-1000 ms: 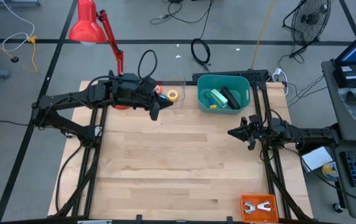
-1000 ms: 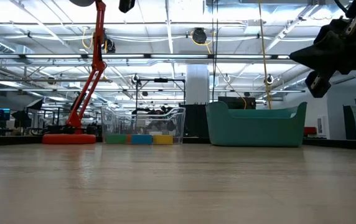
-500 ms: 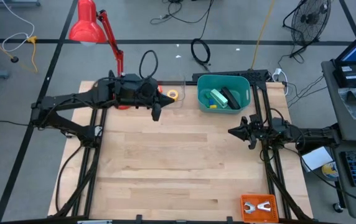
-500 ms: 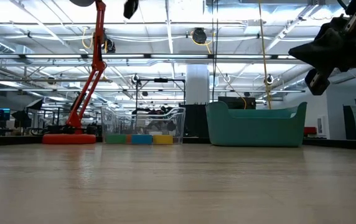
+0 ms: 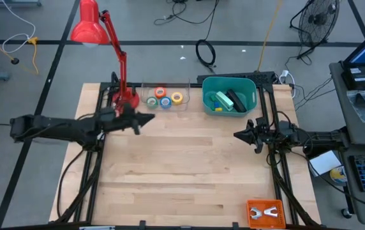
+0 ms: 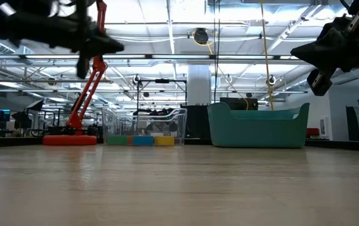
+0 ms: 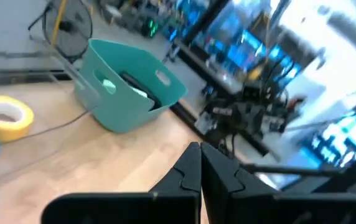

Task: Pick and place Stapler, Stapler remover, tape
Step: Return to Home Position

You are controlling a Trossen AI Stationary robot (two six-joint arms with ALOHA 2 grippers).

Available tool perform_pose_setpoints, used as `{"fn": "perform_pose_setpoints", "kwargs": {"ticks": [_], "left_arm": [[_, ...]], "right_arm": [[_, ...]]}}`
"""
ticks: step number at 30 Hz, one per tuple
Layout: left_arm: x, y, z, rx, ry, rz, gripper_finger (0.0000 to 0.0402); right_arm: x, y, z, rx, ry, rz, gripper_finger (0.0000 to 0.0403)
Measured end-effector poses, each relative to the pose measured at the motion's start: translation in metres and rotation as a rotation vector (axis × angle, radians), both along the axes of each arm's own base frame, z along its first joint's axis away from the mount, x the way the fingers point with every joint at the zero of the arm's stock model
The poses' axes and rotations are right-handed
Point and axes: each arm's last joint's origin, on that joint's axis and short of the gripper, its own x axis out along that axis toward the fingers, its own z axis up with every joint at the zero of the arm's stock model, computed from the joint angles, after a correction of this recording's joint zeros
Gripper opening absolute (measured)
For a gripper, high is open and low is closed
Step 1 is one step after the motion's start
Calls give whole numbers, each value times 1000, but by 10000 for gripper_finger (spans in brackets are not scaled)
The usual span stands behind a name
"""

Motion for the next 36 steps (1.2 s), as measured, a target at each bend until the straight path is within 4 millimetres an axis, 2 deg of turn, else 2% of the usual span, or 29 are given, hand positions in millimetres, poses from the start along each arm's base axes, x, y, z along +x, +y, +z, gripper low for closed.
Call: {"fn": "perform_pose_setpoints", "kwargs": {"ticks": [3, 6, 11, 17, 25, 30, 36], "left_arm": [[-24, -7, -17, -22, -89, 42, 0], [-38, -14, -23, 24, -119, 67, 0], [-52, -23, -28, 162, -19, 54, 0], [-67, -26, -35, 201, 77, 47, 0], [-81, -32, -24, 392, -14, -90, 0], [-86, -32, -23, 462, -30, -95, 0], [-84, -33, -44, 473, -115, -91, 0]], "right_arm": [[0, 0, 0, 0, 5, 0, 0], [0, 0, -1, 0, 6, 0, 0], [0, 0, -1, 0, 6, 0, 0], [0, 0, -1, 0, 6, 0, 0], [0, 0, -1, 0, 6, 0, 0], [0, 0, -1, 0, 6, 0, 0], [0, 0, -1, 0, 6, 0, 0]]}}
